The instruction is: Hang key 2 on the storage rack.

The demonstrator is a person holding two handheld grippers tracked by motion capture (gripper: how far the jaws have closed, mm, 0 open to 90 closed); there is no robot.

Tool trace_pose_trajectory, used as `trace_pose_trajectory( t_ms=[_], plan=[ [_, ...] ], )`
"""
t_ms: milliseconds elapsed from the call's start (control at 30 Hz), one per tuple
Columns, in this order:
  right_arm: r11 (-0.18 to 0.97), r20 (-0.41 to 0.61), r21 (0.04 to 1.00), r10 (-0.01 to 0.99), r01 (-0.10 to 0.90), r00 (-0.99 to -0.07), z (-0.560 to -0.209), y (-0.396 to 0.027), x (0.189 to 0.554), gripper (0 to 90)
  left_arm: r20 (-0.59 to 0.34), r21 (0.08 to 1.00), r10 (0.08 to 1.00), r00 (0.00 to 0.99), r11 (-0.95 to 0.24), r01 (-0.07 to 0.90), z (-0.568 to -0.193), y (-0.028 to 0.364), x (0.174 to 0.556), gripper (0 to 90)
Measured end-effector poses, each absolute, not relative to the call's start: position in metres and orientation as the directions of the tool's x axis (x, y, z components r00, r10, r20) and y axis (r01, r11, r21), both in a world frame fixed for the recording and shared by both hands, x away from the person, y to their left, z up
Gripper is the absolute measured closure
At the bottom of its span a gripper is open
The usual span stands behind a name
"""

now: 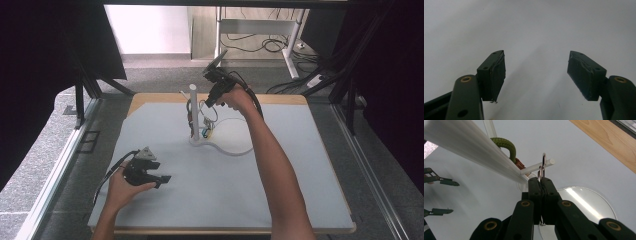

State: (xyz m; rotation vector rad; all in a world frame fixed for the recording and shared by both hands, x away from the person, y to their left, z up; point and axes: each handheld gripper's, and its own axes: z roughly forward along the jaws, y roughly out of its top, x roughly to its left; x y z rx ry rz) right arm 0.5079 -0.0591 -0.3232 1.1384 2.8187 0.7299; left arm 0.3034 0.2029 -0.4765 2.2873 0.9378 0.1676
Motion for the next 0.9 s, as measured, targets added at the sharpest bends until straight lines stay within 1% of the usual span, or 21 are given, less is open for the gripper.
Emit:
trace_pose_trajectory(
  t_ms=[900],
  plan=[
    [0.641,0.199,0.432,0.619,0.634,-0.760,-0.349,-0.051,0.505,86.0,-0.121,0.606,0.660,0.742,-0.543,0.582,-0.478,0.201,0.303,31.3]
  ],
)
